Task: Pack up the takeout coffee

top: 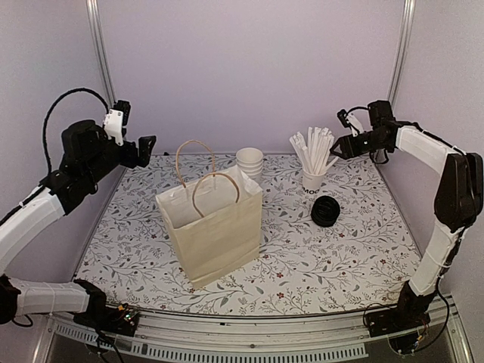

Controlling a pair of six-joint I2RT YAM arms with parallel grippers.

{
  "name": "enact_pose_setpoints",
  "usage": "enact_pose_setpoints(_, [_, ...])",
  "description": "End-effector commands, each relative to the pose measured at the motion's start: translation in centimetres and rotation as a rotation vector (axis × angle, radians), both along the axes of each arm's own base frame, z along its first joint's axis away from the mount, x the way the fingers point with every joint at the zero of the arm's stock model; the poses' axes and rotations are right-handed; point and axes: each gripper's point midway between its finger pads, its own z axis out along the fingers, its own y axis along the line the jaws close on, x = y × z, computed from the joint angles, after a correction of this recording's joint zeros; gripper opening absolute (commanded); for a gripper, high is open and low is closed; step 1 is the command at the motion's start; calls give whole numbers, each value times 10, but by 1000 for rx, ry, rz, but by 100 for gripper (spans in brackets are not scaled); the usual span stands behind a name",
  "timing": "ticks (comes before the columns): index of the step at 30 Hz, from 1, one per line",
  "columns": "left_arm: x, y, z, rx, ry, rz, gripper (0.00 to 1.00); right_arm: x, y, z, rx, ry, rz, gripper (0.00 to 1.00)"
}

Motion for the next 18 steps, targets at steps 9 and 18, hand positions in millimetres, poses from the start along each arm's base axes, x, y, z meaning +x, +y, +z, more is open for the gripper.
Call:
enact_pose_setpoints(9, [3, -3, 0, -27, -21, -39, 100, -13, -4, 13, 7, -26, -27, 56])
enact_pose_setpoints(18, [4, -5, -3, -26, -12, -51, 100, -28, -6, 20, 25, -16, -37, 51])
